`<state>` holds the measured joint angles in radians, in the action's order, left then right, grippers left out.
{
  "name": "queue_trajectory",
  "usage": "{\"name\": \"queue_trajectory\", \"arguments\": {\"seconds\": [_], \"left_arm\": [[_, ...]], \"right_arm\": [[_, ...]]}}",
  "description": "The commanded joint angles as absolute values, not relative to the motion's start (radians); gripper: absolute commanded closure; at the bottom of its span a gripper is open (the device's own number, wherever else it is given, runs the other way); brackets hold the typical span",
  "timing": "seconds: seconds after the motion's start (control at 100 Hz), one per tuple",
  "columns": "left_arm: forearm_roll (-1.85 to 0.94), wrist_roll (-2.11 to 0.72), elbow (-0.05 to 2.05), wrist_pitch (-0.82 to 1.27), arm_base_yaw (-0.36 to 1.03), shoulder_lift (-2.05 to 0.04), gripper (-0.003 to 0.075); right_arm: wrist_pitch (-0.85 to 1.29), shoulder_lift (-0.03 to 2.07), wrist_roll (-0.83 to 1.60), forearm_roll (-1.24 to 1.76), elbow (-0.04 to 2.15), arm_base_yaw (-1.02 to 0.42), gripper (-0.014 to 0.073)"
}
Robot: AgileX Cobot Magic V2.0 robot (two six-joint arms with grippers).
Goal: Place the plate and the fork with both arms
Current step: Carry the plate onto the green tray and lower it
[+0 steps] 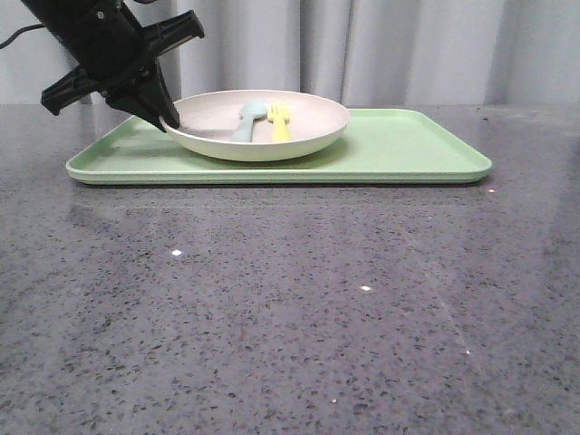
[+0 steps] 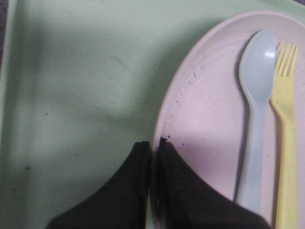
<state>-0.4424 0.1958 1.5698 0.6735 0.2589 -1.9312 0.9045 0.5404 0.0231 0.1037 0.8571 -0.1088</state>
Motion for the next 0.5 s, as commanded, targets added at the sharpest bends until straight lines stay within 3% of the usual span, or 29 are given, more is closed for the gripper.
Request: {"name": "queue_trajectory", "arguments": {"seconds": [0.0,0.49], "left_arm": [[-0.469,0.212,1.606,0.626,0.273,-1.875,0.0741],[-0.469,0.212,1.581,0.631,0.276,-1.875,0.0741]], "right_arm": [[0.833,0.554,0.026,0.103,0.891,-0.101,0.0176],[0.833,0.554,0.026,0.103,0.891,-0.101,0.0176]]}}
